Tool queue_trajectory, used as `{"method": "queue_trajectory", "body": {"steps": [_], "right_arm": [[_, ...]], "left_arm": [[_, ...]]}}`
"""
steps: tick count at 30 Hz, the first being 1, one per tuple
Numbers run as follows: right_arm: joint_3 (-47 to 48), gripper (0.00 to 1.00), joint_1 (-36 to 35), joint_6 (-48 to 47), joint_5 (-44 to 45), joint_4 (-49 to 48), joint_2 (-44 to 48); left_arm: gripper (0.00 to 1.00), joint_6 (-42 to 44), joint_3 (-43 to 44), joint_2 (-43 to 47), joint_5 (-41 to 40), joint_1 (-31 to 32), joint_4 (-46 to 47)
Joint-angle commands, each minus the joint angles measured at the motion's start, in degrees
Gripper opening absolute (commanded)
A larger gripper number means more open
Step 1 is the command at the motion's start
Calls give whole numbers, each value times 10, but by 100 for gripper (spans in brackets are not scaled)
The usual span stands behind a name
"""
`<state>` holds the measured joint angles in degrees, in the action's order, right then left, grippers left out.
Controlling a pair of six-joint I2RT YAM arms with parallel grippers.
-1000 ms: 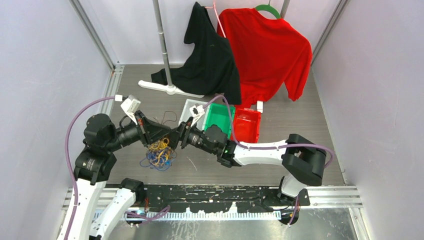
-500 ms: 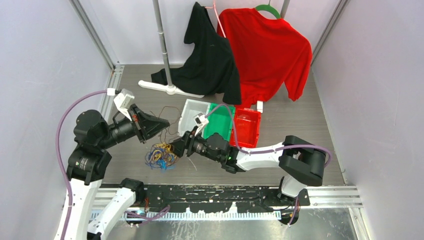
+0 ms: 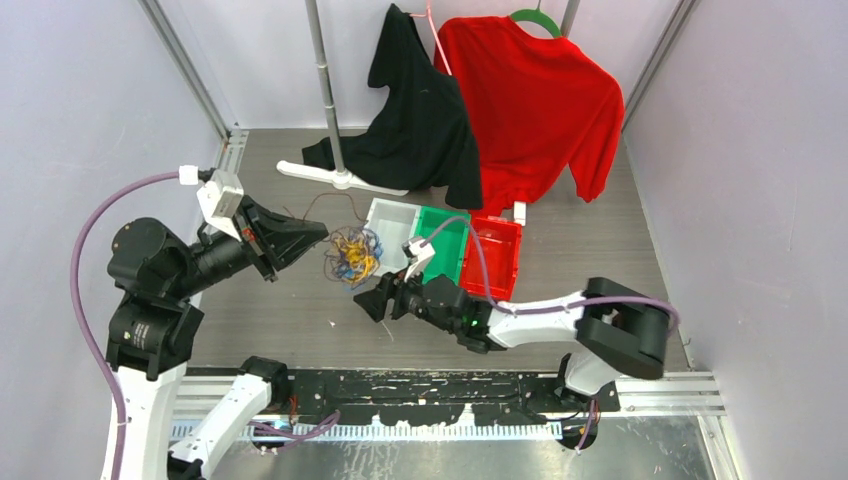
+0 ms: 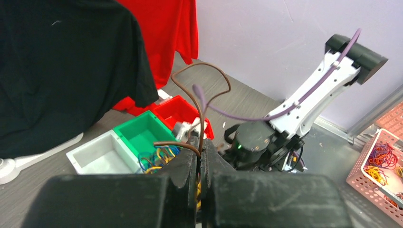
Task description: Untangle the cables
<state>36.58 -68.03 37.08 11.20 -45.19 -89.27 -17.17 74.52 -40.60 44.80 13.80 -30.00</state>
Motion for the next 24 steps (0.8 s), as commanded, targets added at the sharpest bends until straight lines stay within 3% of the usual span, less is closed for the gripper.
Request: {"method": "queue_trajectory", "body": {"steps": [1, 7, 14, 24], "right_arm": [[10, 73, -3, -79, 39, 28, 129], [38, 97, -4, -163, -13, 39, 190], [98, 100, -4, -221, -181, 20, 163], [150, 95, -4, -250, -44, -66, 89]], "left_arm": [[0, 35, -18, 14, 6, 1, 1], [0, 37, -55, 15, 9, 1, 6], [0, 31, -58, 9, 30, 1, -1], [0, -13, -49, 2, 59, 2, 15]]}}
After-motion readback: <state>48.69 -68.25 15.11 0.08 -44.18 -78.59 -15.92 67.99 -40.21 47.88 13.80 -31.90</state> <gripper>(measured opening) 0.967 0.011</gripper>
